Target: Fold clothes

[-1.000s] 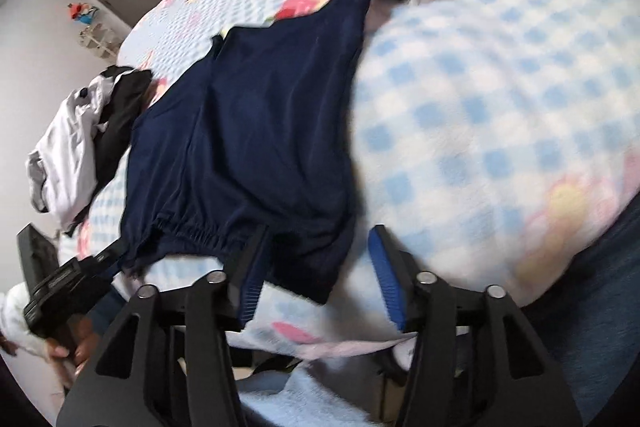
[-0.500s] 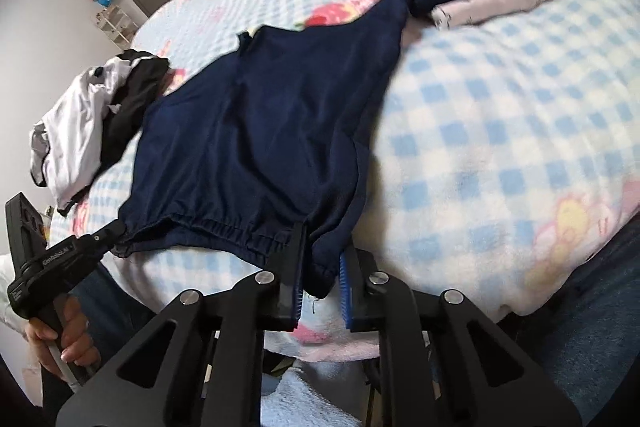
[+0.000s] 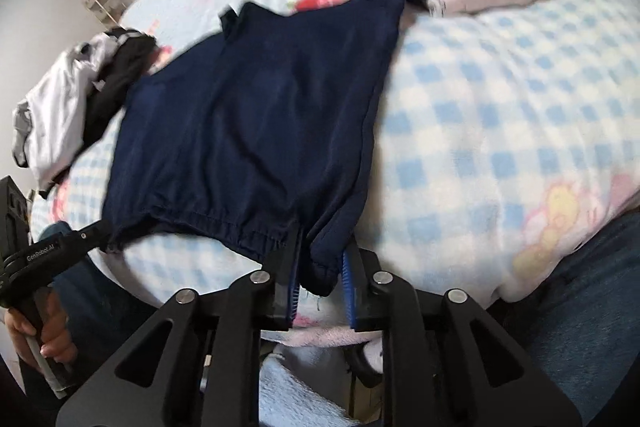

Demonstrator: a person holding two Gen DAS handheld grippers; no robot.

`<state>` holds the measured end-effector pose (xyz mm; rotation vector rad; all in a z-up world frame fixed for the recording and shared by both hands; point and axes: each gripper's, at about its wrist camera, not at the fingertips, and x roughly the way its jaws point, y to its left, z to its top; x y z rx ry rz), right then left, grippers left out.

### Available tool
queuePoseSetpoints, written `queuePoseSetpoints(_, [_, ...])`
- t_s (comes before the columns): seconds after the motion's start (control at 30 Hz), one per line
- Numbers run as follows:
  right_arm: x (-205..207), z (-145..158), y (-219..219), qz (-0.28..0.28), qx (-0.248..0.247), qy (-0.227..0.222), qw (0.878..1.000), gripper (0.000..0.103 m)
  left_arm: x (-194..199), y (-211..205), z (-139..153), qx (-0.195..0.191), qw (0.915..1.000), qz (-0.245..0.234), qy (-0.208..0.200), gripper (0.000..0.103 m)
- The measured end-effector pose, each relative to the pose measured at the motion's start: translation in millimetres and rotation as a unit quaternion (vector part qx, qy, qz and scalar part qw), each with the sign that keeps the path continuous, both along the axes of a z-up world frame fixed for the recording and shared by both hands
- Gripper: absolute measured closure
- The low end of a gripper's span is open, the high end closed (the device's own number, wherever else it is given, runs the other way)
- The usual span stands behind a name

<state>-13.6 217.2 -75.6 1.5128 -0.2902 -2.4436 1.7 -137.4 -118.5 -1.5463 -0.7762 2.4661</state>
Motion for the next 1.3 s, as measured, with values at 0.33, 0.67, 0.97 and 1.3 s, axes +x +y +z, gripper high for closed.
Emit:
queuePoseSetpoints(0.33, [-9,0,9,-0.01,-0.004,-0.01,1.0,0.077,-6,-6,9,-0.013,0.9996,-0.004,0.025,0.069])
queuePoseSetpoints(0.67, [-30,-12,11,-0.017,0.023,-0.018,0.999,0.077,-32,6,-17,-0.049,0.9974,-0.05,-0.017,0.072])
queuePoseSetpoints(0.97, [-36,49,20,0.01,0.005,0.044,0.999,0.066,-53,-28,18,-0.015,0.9987,-0.04,0.027,0.071])
queuePoseSetpoints(1.3, [-139,60,-70,0.139,-0.043,0.038,0.989,0.064,-148,-71,8,-0.016,0.999,0.036,0.019,0.053])
